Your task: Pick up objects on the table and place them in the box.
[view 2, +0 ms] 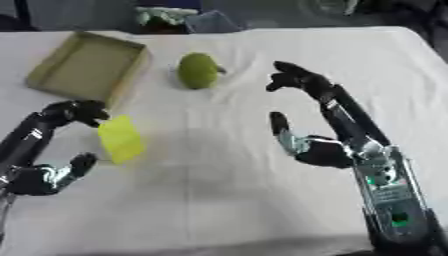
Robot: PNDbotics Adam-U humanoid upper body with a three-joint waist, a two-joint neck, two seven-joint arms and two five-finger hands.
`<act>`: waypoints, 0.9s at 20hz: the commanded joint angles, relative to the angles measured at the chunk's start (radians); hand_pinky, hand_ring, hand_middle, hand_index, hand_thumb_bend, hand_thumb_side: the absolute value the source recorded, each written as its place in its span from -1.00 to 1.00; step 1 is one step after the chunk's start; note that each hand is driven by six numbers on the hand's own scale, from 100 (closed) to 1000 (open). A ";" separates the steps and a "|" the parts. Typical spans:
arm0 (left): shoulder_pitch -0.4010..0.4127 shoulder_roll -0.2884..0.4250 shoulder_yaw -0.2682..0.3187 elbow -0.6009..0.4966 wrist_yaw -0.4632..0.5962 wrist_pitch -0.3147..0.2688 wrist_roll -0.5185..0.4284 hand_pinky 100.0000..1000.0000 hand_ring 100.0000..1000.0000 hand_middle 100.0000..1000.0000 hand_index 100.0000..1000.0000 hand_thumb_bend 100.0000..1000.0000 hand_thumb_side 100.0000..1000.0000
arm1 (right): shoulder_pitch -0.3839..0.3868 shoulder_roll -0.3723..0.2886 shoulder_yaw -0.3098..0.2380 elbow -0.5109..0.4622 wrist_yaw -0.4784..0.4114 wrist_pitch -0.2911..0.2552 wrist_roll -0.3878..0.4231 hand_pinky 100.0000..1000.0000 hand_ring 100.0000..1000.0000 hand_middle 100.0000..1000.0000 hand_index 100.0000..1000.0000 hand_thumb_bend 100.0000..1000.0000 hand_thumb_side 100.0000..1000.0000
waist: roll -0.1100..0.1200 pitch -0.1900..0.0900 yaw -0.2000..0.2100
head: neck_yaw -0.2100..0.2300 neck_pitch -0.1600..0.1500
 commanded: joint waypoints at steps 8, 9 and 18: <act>-0.032 0.053 0.006 -0.025 -0.028 0.009 0.015 0.34 0.71 0.32 0.57 -0.28 0.32 | -0.007 -0.007 -0.006 -0.016 0.002 0.002 -0.004 0.73 0.72 0.35 0.93 -1.00 -0.38 | 0.004 -0.016 -0.002 | 0.000 0.005; -0.039 0.065 0.005 -0.027 -0.037 0.014 0.019 0.36 0.71 0.33 0.58 -0.27 0.31 | -0.007 -0.007 -0.006 -0.015 0.003 0.002 -0.004 0.73 0.72 0.35 0.93 -1.00 -0.38 | 0.004 -0.016 -0.002 | 0.000 0.005; -0.145 0.219 -0.051 -0.012 -0.209 0.085 -0.020 0.55 0.73 0.46 0.65 -0.12 0.30 | -0.006 -0.011 -0.003 -0.012 0.005 0.000 -0.004 0.73 0.72 0.35 0.93 -1.00 -0.39 | 0.010 -0.024 -0.009 | -0.003 0.005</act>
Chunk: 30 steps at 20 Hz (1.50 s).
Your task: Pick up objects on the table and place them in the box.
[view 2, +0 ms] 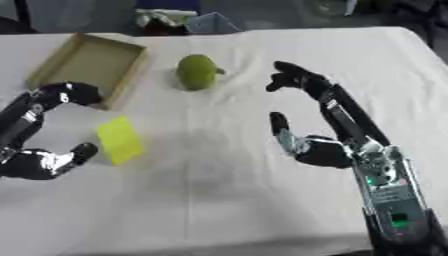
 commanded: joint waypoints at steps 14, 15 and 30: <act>-0.107 0.127 -0.093 0.173 -0.227 0.062 -0.047 0.62 0.71 0.49 0.69 0.02 0.28 | -0.005 -0.016 0.001 -0.011 0.006 -0.001 0.001 0.73 0.72 0.35 0.93 -1.00 -0.40 | 0.013 -0.021 -0.010 | -0.007 0.005; -0.111 0.124 -0.097 0.184 -0.240 0.066 -0.037 0.62 0.70 0.49 0.69 0.02 0.28 | -0.004 -0.016 0.001 -0.011 0.006 -0.001 0.001 0.73 0.72 0.35 0.93 -1.00 -0.40 | 0.013 -0.021 -0.010 | -0.006 0.005; -0.147 0.075 -0.114 0.297 -0.349 0.147 0.103 0.60 0.70 0.50 0.72 -0.01 0.26 | -0.002 -0.014 0.000 -0.011 0.006 0.000 0.003 0.73 0.72 0.35 0.93 -1.00 -0.41 | 0.014 -0.021 -0.013 | -0.005 0.005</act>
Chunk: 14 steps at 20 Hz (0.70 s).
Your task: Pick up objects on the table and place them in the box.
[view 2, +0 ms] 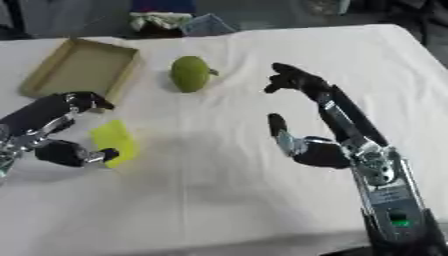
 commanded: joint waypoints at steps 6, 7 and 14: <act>-0.019 0.001 0.000 0.027 -0.026 0.005 0.006 0.58 0.66 0.45 0.74 -0.04 0.30 | -0.009 -0.013 -0.001 -0.010 0.002 0.000 0.002 0.73 0.72 0.34 0.93 -1.00 -0.41 | 0.001 -0.016 -0.001 | 0.001 0.005; -0.019 0.000 0.000 0.031 -0.027 0.004 0.003 0.58 0.66 0.44 0.74 -0.04 0.30 | -0.009 -0.013 -0.001 -0.010 0.002 0.000 0.002 0.73 0.72 0.34 0.93 -1.00 -0.41 | 0.000 -0.016 0.000 | 0.002 0.005; -0.012 -0.003 -0.002 0.048 -0.041 -0.008 -0.015 0.59 0.66 0.41 0.75 -0.04 0.29 | -0.008 -0.012 -0.001 -0.010 0.001 0.001 0.002 0.73 0.72 0.34 0.93 -1.00 -0.41 | 0.000 -0.015 0.000 | 0.002 0.005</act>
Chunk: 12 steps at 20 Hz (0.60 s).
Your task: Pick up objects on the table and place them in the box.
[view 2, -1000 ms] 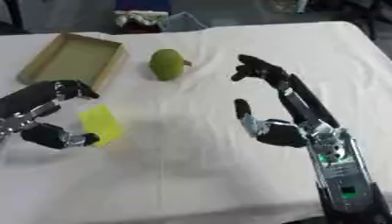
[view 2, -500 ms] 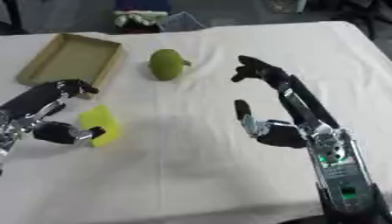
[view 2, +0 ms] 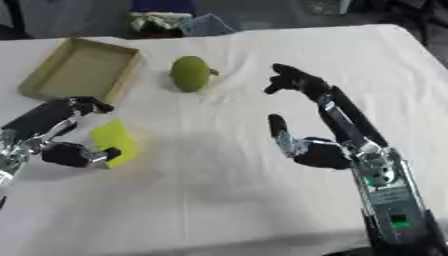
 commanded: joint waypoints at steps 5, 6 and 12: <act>-0.004 0.000 -0.002 0.002 -0.014 -0.014 -0.019 0.59 0.64 0.36 0.75 -0.06 0.27 | -0.009 -0.012 -0.001 -0.010 0.002 0.001 0.001 0.73 0.72 0.34 0.93 -1.00 -0.42 | 0.000 -0.014 0.000 | 0.001 0.005; -0.003 -0.001 -0.003 0.003 -0.015 -0.015 -0.020 0.59 0.64 0.36 0.74 -0.06 0.27 | -0.009 -0.012 -0.001 -0.010 0.002 0.001 0.001 0.73 0.72 0.34 0.93 -1.00 -0.42 | 0.000 -0.014 0.000 | 0.001 0.005; 0.003 -0.008 -0.008 0.011 -0.018 -0.019 -0.025 0.57 0.62 0.28 0.74 -0.12 0.23 | -0.009 -0.011 -0.001 -0.009 0.002 0.003 0.000 0.73 0.72 0.34 0.93 -1.00 -0.42 | 0.000 -0.014 0.000 | 0.001 0.005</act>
